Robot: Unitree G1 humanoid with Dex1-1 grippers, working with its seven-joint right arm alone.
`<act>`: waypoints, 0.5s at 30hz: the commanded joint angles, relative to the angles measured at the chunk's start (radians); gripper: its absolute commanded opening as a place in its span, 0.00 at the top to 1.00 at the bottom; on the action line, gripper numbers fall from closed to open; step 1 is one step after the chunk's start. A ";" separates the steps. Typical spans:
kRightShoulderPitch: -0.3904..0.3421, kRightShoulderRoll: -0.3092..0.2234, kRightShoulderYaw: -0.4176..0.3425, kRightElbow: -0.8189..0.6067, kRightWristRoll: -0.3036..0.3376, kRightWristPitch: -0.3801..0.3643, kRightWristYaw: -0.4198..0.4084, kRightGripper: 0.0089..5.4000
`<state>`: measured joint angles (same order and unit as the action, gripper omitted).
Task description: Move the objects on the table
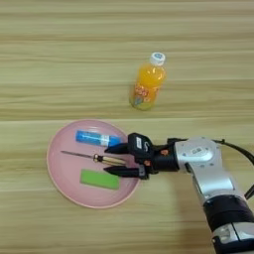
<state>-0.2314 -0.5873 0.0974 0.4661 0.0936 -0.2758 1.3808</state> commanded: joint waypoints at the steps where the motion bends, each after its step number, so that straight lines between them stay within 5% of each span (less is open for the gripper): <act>1: -0.061 -0.039 -0.041 -0.068 0.055 -0.002 -0.019 0.46; 15: -0.064 -0.033 -0.103 -0.183 0.205 0.074 0.016 0.20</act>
<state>-0.2314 -0.5873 0.0405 0.3448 0.2501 -0.2221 1.4272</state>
